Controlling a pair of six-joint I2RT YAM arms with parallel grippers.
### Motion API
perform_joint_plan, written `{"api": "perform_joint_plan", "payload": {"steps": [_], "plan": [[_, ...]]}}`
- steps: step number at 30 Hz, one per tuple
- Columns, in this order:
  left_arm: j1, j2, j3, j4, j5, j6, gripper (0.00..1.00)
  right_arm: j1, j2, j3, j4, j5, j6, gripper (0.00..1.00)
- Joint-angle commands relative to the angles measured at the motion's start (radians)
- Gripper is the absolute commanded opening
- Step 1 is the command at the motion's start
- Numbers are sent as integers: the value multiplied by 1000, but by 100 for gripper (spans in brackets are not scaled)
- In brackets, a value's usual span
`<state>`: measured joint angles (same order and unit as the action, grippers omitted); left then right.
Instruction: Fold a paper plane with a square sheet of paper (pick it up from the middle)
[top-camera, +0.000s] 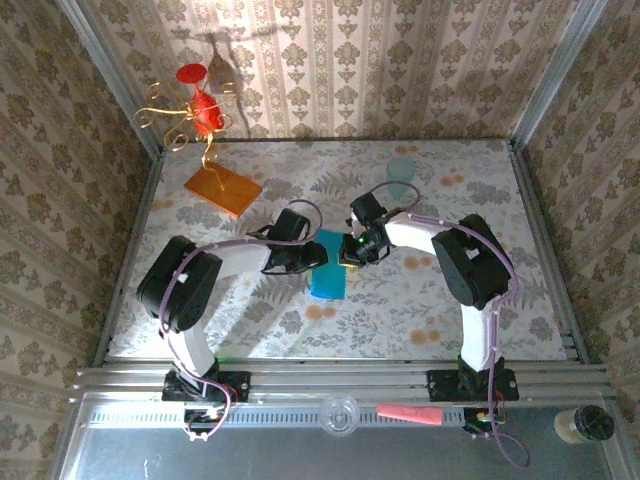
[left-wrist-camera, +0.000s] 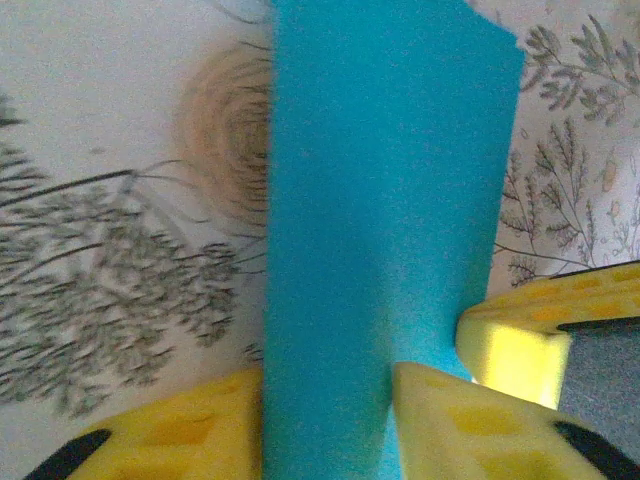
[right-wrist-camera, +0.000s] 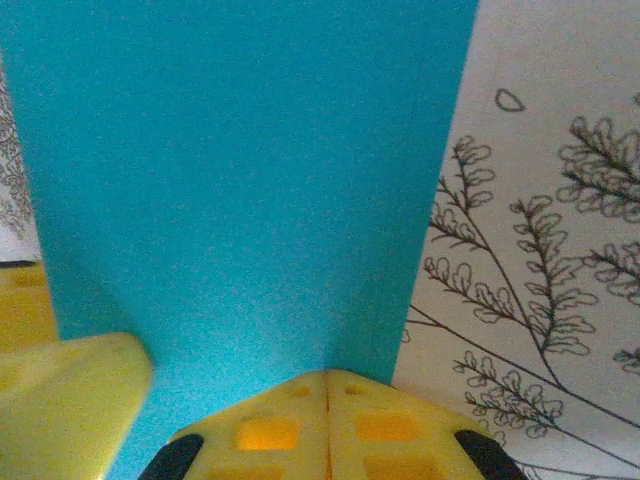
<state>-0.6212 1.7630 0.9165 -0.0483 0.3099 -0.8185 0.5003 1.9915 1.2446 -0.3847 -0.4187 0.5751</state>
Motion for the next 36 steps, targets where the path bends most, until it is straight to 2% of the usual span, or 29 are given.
{"api": "perform_joint_plan", "payload": {"steps": [1,10,19,28,36], "plan": [[48,-47,-37,7,67,0,45,-3,47,23,-119,53,-98,9],[61,-3,17,-86,143,90,56,-11,56,45,-125,19,-121,10],[33,41,90,-195,116,158,55,-14,46,36,-96,-2,-92,10],[-1,104,141,-315,-9,200,50,-22,17,24,-64,-24,-59,11],[-19,155,155,-365,-78,232,48,-68,-189,-90,79,-14,42,28]]}}
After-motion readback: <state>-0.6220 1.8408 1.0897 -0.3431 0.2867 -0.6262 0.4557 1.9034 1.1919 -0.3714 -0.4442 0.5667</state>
